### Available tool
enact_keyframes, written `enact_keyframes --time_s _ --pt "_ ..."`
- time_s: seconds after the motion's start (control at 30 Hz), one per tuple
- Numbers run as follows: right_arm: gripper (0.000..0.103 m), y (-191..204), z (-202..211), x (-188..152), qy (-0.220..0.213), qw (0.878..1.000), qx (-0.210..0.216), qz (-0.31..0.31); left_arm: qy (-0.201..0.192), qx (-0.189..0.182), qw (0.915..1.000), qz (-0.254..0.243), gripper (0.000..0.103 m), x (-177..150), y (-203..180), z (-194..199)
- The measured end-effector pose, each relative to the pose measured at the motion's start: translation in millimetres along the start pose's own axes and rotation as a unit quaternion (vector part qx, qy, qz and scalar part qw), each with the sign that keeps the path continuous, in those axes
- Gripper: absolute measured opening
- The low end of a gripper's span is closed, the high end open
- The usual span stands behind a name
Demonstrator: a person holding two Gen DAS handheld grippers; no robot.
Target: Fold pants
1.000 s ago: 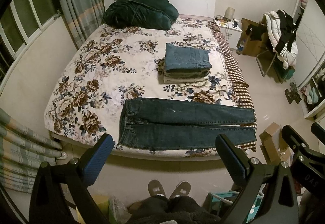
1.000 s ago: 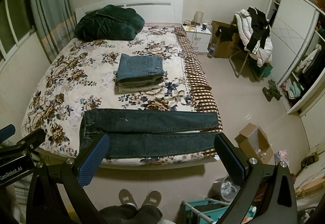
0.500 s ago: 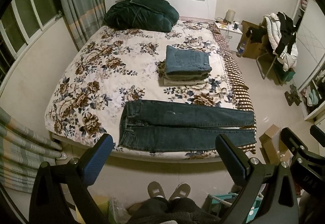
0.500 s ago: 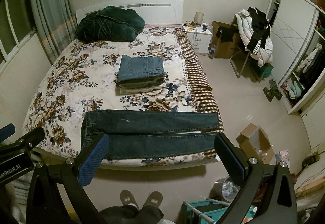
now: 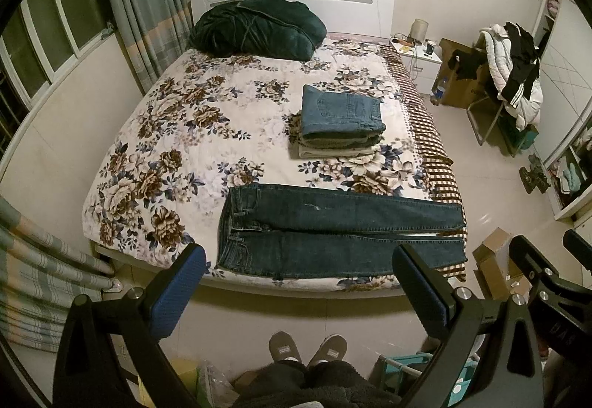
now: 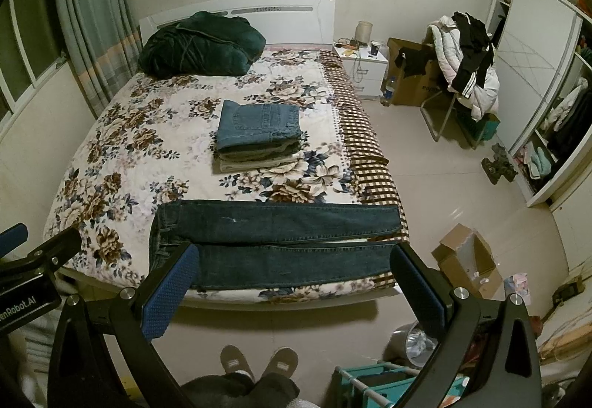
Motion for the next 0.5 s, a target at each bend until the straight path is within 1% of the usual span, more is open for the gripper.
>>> enact_keyframes --time_s 0.17,0.23,0.3,0.33,0.37,0.43,0.5 --pt "0.103 6 3 13 0.005 1.000 0.009 0.000 -0.006 0.004 1.0000 0.002 0.103 1 3 1" --pt "0.103 6 -3 18 0.006 1.000 0.013 -0.004 -0.014 0.014 0.9998 0.005 0.103 11 6 -5" --pt "0.103 -2 -26 16 0.008 1.000 0.015 -0.010 -0.009 0.021 0.9997 0.006 0.103 24 8 -18" --pt "0.103 -4 -35 21 0.008 1.000 0.014 -0.015 -0.009 0.027 0.9995 0.009 0.103 26 6 -28" --pt "0.103 -13 -56 14 0.011 1.000 0.014 -0.021 -0.009 0.035 0.9993 0.013 0.103 28 6 -36" --pt "0.103 -19 -89 19 0.017 0.999 0.013 -0.031 -0.016 0.059 0.9978 0.026 0.103 42 10 -59" --pt "0.103 -26 -126 24 0.025 0.999 0.005 -0.041 -0.011 0.077 0.9964 0.034 0.103 46 15 -85"
Point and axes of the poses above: each gripper's, at about its wrist camera, not at the fingertips, and z roughly against the way its jaws point, y to its left, x to its top, the point moved 7 cm from there along -z, roughly the way its jaws point, and after that the axes turned 4 degrees about z, right-handed, at the moved point
